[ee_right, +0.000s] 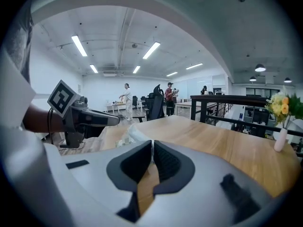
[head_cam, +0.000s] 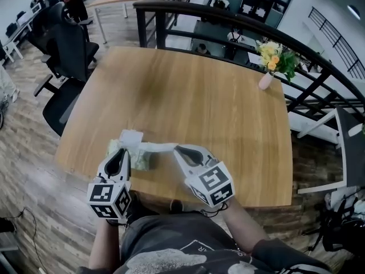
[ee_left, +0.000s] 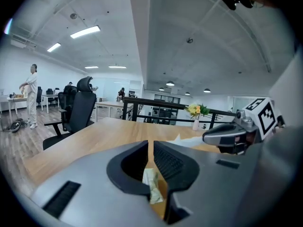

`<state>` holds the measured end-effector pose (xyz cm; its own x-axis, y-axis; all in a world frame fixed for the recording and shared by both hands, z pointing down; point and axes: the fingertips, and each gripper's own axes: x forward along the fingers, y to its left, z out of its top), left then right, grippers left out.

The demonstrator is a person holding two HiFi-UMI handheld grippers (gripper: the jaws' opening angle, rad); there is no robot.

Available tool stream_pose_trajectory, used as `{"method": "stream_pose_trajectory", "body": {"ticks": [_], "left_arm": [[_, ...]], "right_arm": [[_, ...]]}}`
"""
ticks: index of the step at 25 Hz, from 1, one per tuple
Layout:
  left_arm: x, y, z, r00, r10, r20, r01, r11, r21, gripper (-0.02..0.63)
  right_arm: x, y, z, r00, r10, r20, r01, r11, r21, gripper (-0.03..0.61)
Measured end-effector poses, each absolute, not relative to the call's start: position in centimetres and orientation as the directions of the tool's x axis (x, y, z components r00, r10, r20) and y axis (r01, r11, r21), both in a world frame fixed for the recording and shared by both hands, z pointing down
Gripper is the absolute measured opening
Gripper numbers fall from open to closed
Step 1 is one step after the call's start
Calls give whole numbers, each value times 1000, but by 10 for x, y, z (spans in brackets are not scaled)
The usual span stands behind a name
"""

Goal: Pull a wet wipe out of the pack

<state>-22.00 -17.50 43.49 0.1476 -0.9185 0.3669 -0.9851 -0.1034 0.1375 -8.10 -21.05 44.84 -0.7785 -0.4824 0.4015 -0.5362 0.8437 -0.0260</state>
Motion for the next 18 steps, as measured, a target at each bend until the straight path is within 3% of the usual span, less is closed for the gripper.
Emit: {"method": "stream_pose_trajectory", "body": {"ticks": [18], "left_arm": [[-196, -165, 437, 161, -904, 396, -985, -124, 117, 23]], "right_arm": [[-44, -210, 444, -749, -526, 403, -580, 814, -16, 32]]}}
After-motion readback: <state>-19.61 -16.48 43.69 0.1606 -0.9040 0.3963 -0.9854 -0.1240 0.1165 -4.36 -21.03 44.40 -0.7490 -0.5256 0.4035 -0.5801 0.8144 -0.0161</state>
